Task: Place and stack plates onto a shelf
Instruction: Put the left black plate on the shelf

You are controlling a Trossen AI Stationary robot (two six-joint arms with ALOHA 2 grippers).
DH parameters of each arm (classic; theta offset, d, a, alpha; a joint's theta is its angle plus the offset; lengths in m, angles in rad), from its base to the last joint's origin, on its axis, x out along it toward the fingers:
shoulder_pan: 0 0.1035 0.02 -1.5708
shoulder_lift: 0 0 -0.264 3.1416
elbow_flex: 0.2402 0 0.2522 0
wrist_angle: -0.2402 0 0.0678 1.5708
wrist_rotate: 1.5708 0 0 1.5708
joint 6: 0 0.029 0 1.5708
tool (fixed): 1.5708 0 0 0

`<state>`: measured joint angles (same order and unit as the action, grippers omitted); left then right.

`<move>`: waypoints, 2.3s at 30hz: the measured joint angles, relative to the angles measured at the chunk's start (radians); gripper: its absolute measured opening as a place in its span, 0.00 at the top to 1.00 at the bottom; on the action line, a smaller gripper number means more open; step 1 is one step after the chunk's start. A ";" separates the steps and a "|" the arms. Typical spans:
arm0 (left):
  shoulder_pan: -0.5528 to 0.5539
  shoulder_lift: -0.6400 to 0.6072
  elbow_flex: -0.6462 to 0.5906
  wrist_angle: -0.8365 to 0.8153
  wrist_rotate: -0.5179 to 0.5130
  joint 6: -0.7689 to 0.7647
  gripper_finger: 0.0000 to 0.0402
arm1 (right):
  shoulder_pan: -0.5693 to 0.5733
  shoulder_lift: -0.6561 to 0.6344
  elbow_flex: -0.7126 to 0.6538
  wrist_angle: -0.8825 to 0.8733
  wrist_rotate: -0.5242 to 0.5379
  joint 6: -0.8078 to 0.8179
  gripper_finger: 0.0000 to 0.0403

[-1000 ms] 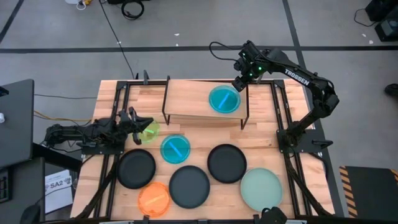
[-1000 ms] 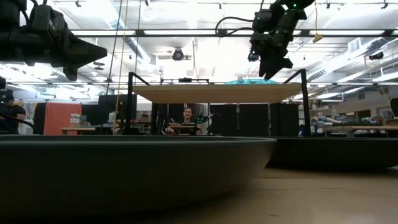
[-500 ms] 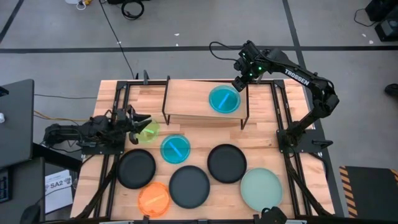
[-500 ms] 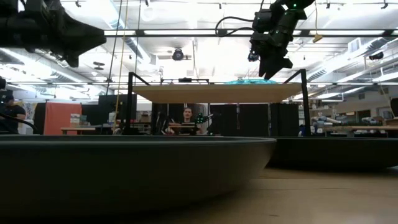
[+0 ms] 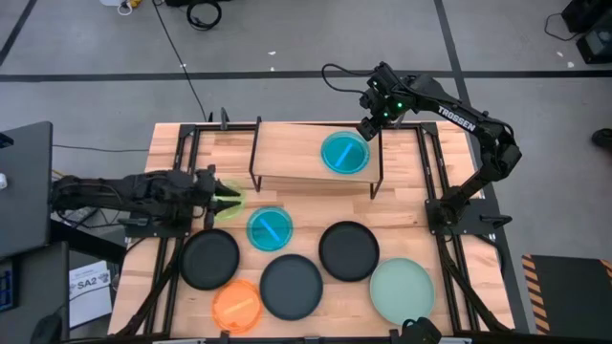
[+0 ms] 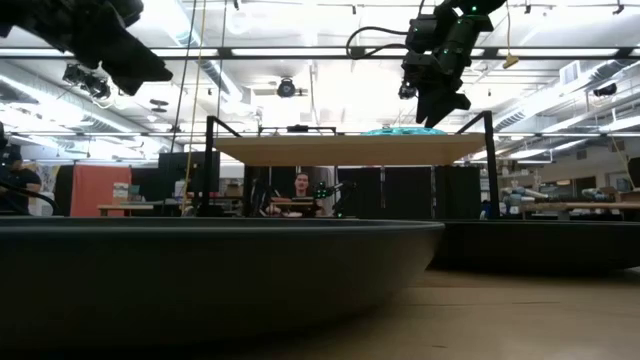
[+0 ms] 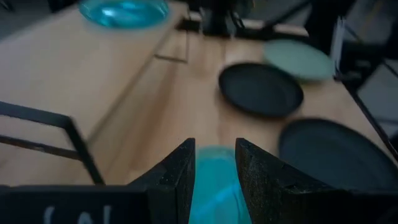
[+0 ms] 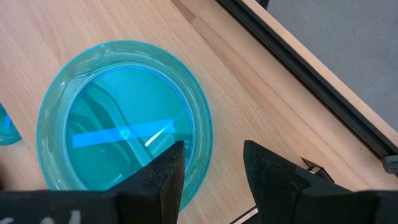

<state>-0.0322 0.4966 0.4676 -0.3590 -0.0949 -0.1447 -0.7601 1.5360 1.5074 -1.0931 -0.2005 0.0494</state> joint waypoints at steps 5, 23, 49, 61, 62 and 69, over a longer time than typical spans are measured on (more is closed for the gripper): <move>0.000 0.120 0.048 -0.046 0.089 0.000 0.70 | 0.000 0.000 0.000 0.000 0.000 0.000 0.58; -0.107 0.365 0.053 -0.185 0.205 0.001 0.70 | 0.000 0.000 0.000 0.000 0.000 0.000 0.58; -0.169 0.651 0.053 -0.192 0.201 0.003 0.70 | 0.000 0.000 0.000 0.000 0.000 0.000 0.58; -0.169 0.724 0.054 -0.194 0.202 0.003 0.70 | 0.000 0.000 0.000 0.000 0.000 0.000 0.58; -0.169 0.734 0.054 -0.193 0.201 0.003 0.70 | 0.000 0.000 0.000 0.000 0.000 -0.001 0.58; -0.169 0.800 0.054 -0.192 0.227 0.014 0.70 | 0.000 0.000 0.000 0.000 0.000 0.000 0.58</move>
<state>-0.2012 1.2971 0.5213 -0.5510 0.1321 -0.1306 -0.7601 1.5360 1.5074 -1.0931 -0.2005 0.0490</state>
